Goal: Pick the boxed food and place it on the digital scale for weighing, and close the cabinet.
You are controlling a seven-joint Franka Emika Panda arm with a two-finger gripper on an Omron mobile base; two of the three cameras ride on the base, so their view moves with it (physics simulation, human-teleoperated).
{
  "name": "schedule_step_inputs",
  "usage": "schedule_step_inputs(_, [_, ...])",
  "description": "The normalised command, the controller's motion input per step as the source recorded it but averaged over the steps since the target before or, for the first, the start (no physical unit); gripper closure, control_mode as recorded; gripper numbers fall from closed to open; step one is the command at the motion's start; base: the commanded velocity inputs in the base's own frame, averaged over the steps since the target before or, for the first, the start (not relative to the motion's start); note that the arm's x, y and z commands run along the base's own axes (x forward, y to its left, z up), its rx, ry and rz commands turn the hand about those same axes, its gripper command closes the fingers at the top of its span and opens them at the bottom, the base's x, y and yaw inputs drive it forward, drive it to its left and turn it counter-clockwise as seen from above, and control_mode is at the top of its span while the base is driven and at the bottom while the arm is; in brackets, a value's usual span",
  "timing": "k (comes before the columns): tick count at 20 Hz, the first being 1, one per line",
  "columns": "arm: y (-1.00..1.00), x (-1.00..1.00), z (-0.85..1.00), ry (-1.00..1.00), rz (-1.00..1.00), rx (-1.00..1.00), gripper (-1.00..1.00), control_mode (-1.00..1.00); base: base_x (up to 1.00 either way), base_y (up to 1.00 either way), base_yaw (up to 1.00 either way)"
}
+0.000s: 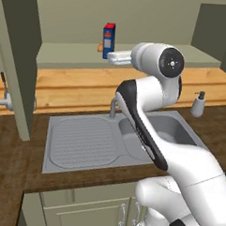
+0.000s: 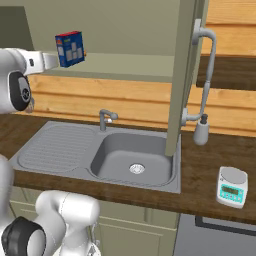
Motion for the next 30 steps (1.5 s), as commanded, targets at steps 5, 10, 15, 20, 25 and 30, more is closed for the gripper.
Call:
schedule_step_inputs(5, [0.18,0.17,0.01,0.0,0.0,0.0,-1.0,-1.0,0.0,0.0,0.0])
schedule_step_inputs(10, [0.1,0.22,0.0,0.0,0.0,0.0,-1.0,-1.0,0.0,0.0,0.0])
schedule_step_inputs(15, [0.0,0.25,0.0,0.0,0.0,0.01,-1.0,-1.0,0.0,0.0,0.0])
schedule_step_inputs(20, [0.0,0.27,0.0,0.0,0.0,0.03,-1.0,-1.0,0.0,0.0,0.0])
schedule_step_inputs(25, [0.0,0.31,0.0,0.0,0.0,0.01,-1.0,-1.0,0.0,0.0,0.0])
schedule_step_inputs(30, [0.0,0.31,0.04,0.0,0.0,0.0,-1.0,-1.0,0.0,0.0,0.0])
